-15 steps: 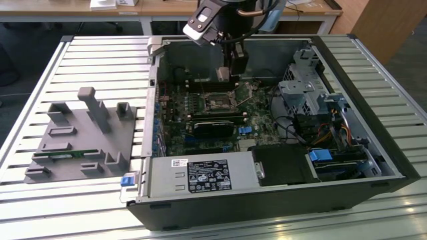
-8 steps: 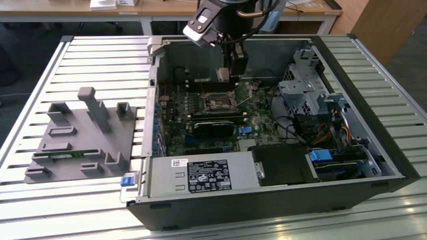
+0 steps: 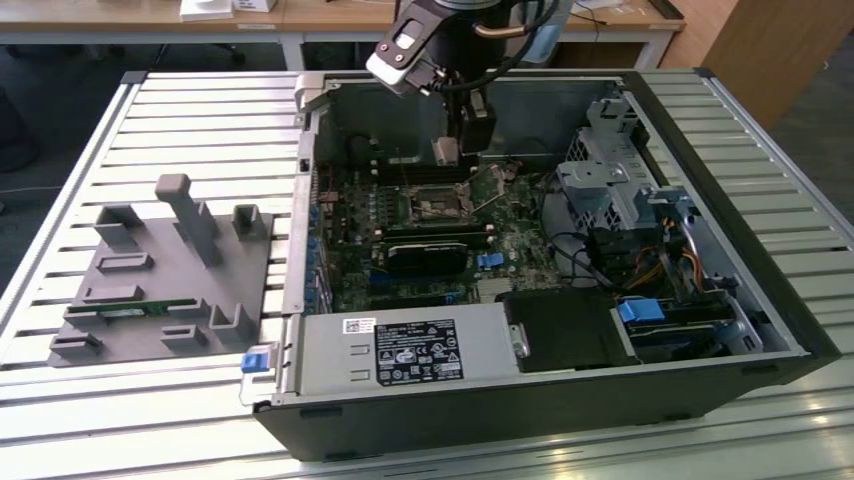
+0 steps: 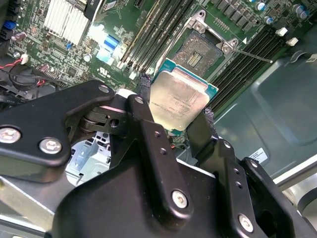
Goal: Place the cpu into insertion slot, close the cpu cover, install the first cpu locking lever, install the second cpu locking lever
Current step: 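Place the cpu into insertion slot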
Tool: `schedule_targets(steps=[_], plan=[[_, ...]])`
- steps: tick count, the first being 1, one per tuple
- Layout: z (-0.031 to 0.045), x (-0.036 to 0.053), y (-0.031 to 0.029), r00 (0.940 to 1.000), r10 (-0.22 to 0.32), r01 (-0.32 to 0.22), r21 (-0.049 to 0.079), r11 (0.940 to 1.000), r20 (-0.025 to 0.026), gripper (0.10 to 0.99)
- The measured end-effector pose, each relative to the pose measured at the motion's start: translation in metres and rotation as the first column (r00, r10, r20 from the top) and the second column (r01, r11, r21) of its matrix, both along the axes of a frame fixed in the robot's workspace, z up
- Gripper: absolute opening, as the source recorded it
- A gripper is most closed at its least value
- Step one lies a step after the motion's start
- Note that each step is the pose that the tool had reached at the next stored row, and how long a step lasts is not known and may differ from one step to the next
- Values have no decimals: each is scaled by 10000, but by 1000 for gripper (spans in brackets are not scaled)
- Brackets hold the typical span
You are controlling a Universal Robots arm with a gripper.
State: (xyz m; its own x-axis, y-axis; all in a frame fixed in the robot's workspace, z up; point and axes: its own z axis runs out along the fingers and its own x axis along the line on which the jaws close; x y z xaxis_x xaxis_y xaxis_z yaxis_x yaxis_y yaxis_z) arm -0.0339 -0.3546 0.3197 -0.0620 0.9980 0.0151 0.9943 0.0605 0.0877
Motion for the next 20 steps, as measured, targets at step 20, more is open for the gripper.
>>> schedule_targets(steps=[20], plan=[[-69,0,0,10000,-3,3,-3,10000,-1,541]])
